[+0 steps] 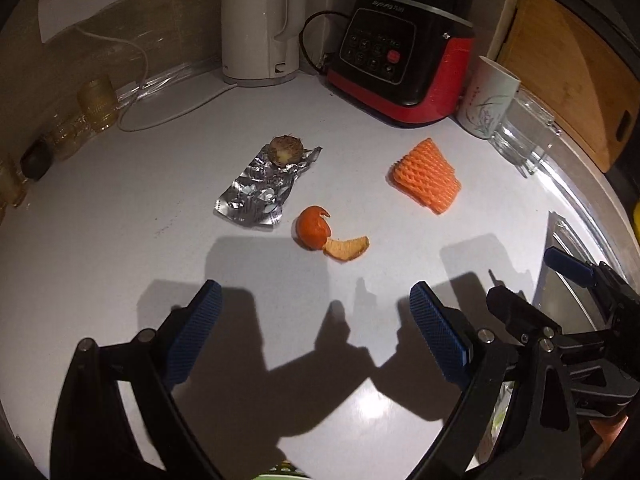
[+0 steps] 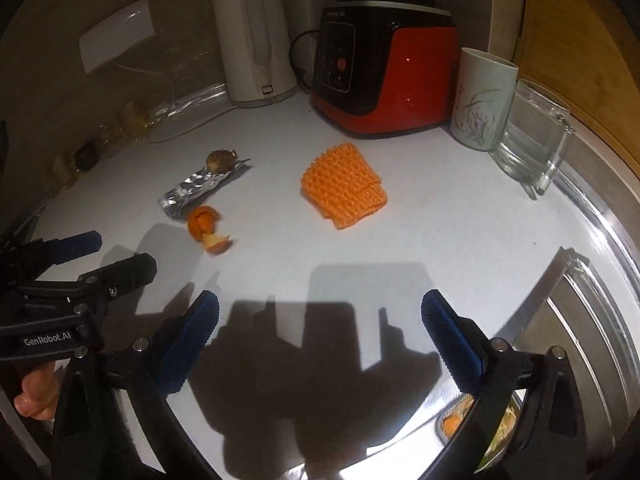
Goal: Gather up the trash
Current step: 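Grasp the orange peel with the left tool while the right tool grasps the orange foam net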
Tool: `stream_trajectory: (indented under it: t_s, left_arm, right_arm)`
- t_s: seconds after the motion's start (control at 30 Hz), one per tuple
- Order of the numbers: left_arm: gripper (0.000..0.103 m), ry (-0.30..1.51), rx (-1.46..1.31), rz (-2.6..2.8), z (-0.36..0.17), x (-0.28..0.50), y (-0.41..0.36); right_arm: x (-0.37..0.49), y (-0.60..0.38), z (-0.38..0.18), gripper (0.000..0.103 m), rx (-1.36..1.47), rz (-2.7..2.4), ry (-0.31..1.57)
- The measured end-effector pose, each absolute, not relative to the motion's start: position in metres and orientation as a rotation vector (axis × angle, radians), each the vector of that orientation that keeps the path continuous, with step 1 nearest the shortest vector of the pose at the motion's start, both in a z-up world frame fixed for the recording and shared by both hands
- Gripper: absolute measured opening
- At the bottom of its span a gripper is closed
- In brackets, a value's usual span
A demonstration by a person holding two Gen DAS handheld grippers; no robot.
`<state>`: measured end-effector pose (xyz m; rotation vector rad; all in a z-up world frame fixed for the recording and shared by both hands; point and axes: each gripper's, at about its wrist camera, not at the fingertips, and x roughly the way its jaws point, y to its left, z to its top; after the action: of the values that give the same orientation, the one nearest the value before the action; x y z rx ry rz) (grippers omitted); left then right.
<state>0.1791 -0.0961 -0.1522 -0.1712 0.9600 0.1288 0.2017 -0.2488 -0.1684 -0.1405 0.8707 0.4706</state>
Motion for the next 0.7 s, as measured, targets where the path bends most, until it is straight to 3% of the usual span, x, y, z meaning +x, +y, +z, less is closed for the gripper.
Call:
stream_trajectory:
  t_s: [0.43,0.57,0.63,0.7]
  left_arm:
    - [0.082,1.044,-0.265,0.260,-0.206,0.243,-0.086]
    - [0.073,1.054,-0.286,0.274,-0.209,0.252,-0.088]
    - [0.068,1.047,-0.282,0.283,-0.209,0.256,-0.091]
    - [0.057,1.045,-0.269,0.296,-0.209,0.258,-0.093]
  right_arm:
    - [0.308,-0.222,-0.201,0.100,-0.284,0.573,0.898]
    - [0.319,-0.215,-0.205,0.100,-0.304,0.614,0.894]
    - [0.325,-0.213,-0.208,0.090,-0.304,0.635,0.904]
    - [0.329,-0.211,-0.212,0.070,-0.293,0.660,0.925]
